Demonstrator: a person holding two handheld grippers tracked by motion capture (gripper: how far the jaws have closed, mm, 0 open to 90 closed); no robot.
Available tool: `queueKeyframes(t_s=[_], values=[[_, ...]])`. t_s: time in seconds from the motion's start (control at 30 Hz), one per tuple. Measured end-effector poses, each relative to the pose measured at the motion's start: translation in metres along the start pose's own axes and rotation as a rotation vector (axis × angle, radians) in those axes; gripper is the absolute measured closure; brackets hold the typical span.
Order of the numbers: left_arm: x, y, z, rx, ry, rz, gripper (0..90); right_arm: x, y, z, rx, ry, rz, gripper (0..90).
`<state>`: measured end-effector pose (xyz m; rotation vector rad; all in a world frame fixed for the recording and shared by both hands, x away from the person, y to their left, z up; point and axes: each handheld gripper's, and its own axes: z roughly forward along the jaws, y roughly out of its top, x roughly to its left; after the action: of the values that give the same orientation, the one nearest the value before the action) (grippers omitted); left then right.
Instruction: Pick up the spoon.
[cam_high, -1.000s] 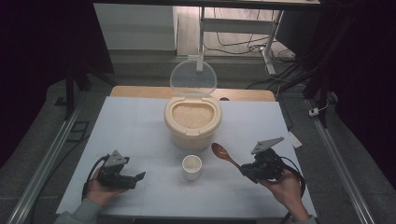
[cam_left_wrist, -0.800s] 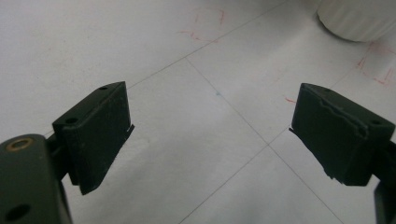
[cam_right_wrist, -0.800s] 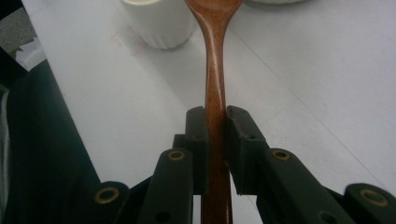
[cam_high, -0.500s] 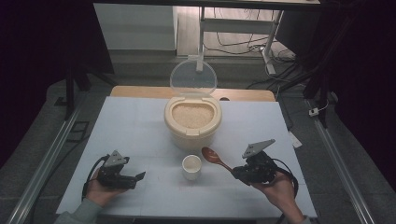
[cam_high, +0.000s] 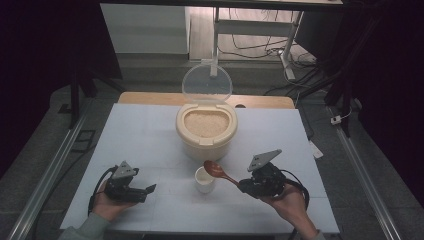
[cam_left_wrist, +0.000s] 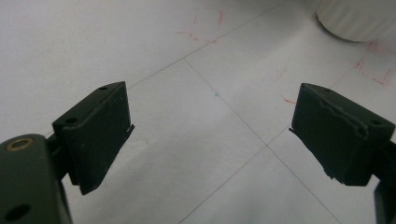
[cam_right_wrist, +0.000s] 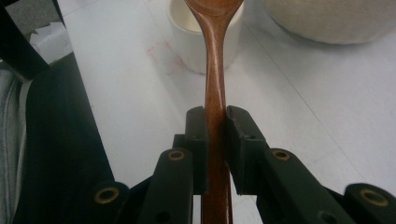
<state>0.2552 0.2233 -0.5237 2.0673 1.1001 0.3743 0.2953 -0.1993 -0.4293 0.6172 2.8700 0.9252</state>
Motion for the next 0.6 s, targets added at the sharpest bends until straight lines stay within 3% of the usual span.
queueKeyframes(t_s=[0.27,0.5,0.6], values=[[0.000,0.000,-0.002,-0.008,0.000,-0.004,11.7,0.006,0.018,0.012,0.006,0.019,-0.053,78.8],[0.000,0.001,-0.003,-0.011,-0.005,0.001,12.1,0.008,0.022,0.017,0.008,0.020,-0.065,78.8],[-0.005,0.007,-0.007,-0.021,-0.020,0.021,12.5,0.008,0.022,0.017,0.006,0.021,-0.067,78.8]])
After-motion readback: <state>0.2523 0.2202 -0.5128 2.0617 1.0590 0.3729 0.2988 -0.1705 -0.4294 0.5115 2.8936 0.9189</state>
